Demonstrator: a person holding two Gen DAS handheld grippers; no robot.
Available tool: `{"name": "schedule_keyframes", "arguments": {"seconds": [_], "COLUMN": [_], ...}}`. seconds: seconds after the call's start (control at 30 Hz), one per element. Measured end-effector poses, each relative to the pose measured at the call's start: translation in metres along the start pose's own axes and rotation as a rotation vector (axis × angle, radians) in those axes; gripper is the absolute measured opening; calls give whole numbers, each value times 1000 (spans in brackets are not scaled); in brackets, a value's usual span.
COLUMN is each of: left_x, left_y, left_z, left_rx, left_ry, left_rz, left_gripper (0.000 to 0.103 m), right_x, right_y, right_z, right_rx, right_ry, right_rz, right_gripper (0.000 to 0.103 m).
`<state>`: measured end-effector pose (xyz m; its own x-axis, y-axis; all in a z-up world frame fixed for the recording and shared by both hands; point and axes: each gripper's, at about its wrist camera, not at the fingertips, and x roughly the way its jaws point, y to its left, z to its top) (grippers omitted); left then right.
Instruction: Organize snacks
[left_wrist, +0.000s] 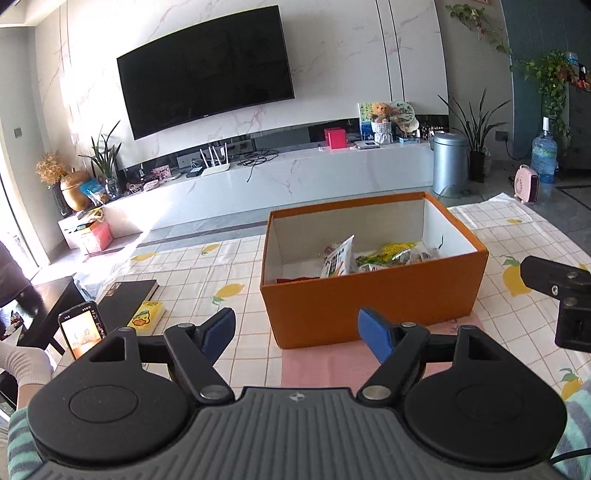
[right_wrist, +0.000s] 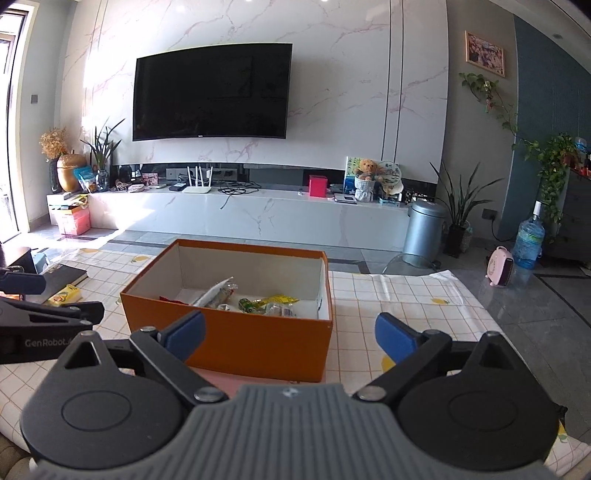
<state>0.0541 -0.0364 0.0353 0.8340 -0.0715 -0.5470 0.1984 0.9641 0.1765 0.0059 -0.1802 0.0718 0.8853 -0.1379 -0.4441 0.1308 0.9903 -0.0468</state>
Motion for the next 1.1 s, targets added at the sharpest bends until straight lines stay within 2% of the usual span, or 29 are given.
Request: {"name": "schedule_keyframes", "arguments": {"seconds": [0.23, 0.6, 1.1], "left_x": [14, 26, 24], "left_y": [-3, 1, 0], "left_z": [-14, -21, -17], "left_rx": [-20, -52, -52], "left_ry": [63, 118, 122], "left_rz": [-43, -50, -39], "left_gripper": [89, 89, 89], "right_x": [17, 36, 37], "right_y": [5, 8, 5], "right_z": [-13, -21, -23], "right_rx": [21, 27, 47], "right_ry": [52, 98, 113], "right_rz": [-1, 3, 10], "right_gripper": [95, 95, 95]}}
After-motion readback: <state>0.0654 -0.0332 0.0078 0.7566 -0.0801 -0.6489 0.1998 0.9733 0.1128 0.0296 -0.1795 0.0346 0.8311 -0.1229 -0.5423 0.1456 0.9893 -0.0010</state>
